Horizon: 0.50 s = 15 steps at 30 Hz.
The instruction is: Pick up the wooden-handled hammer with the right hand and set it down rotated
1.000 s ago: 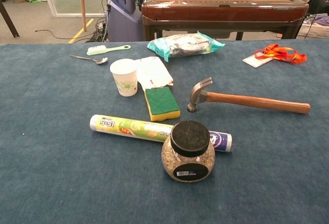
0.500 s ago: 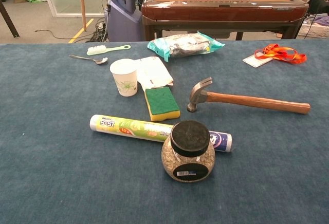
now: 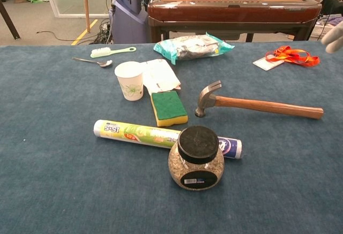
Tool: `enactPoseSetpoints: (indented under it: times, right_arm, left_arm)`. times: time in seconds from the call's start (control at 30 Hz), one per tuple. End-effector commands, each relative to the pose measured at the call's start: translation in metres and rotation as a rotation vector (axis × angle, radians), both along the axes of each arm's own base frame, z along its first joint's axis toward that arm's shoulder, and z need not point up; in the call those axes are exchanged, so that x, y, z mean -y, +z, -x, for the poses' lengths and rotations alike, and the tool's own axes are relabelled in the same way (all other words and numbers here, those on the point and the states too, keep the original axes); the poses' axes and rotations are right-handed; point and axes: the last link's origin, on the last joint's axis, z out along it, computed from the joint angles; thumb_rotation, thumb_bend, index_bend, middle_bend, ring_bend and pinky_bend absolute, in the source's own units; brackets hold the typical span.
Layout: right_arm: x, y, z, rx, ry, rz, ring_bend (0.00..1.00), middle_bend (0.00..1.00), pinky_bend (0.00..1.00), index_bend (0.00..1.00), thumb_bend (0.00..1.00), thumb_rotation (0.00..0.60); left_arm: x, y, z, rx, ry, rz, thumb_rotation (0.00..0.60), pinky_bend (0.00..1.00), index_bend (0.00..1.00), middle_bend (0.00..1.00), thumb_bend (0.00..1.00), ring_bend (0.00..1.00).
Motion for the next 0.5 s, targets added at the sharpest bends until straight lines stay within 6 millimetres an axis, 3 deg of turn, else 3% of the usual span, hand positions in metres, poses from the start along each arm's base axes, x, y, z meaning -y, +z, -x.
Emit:
enactPoseSetpoints:
  times: [0.03, 0.33, 0.5]
  right_arm:
    - [0.022, -0.02, -0.017, -0.007, 0.016, -0.047, 0.15, 0.27, 0.18, 0.25, 0.22, 0.6]
    - [0.061, -0.066, -0.031, -0.05, -0.015, -0.13, 0.14, 0.28, 0.18, 0.25, 0.22, 0.6]
    - [0.077, -0.087, -0.036, -0.059, -0.04, -0.164, 0.14, 0.3, 0.18, 0.26, 0.27, 0.6]
  left_arm:
    - [0.0, 0.0, 0.0, -0.001, 0.001, 0.0, 0.6, 0.13, 0.28, 0.19, 0.25, 0.1]
    - [-0.001, 0.0, 0.001, -0.006, 0.007, -0.003, 0.6, 0.13, 0.28, 0.19, 0.25, 0.1]
    - [-0.002, 0.0, 0.002, -0.01, 0.012, -0.001, 0.6, 0.13, 0.28, 0.19, 0.25, 0.1]
